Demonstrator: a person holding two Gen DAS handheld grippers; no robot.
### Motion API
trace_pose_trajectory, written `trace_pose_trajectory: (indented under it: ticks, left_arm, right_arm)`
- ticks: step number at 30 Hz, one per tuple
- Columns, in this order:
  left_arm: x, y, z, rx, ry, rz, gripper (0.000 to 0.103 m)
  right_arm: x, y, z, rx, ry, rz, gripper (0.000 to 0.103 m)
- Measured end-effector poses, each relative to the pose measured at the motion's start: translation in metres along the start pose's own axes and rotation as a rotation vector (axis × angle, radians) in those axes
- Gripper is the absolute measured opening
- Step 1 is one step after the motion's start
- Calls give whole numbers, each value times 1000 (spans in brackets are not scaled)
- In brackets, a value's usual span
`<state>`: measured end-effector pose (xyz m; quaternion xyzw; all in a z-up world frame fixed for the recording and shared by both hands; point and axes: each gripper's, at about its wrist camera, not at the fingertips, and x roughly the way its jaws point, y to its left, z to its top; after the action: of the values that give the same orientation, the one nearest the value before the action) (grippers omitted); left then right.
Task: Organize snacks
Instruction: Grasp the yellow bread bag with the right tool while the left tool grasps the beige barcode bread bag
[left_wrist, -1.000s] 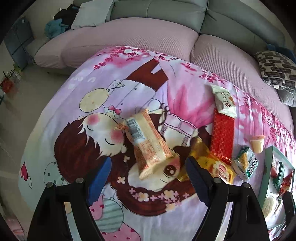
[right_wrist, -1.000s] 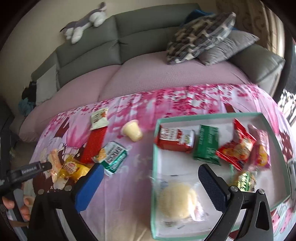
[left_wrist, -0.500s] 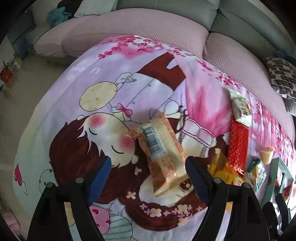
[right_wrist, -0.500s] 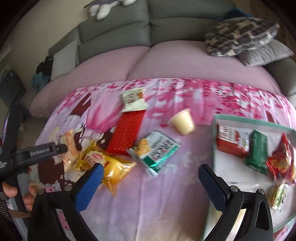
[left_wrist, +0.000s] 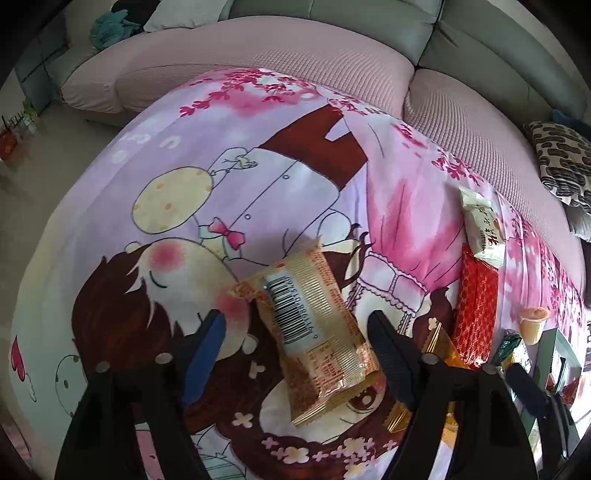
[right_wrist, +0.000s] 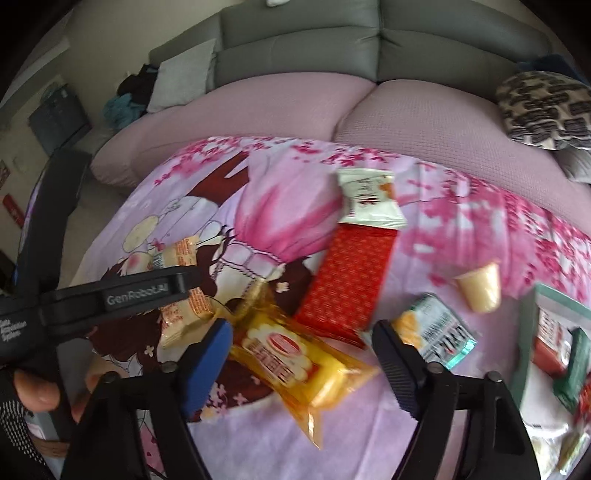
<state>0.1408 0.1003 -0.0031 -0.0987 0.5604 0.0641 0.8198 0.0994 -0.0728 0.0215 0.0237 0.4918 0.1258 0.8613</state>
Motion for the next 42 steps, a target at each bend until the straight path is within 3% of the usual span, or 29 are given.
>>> trace_pose_trajectory:
  ticks: [2, 7, 10, 13, 28, 33, 42]
  left_arm:
    - [3, -1, 0, -1, 7, -18, 59]
    - [3, -6, -3, 29, 8, -37, 46]
    - [5, -10, -8, 34, 37, -113, 45]
    - [5, -18, -14, 77, 43, -85, 43]
    - [0, -28, -30, 122, 80, -91, 41]
    - [-1, -35, -33, 144, 85, -88, 41]
    - [-5, -72, -49, 259, 94, -95, 41]
  right_arm:
    - [7, 2, 1, 0, 19, 13, 73]
    - [15, 4, -2, 5, 48, 37, 73]
    - [15, 4, -6, 19, 58, 40, 73]
    - [11, 1, -11, 35, 63, 49, 73]
    - [2, -4, -51, 59, 141, 93, 74]
    - [-7, -8, -61, 47, 122, 46, 73]
    - [-28, -48, -76, 167, 98, 4, 60]
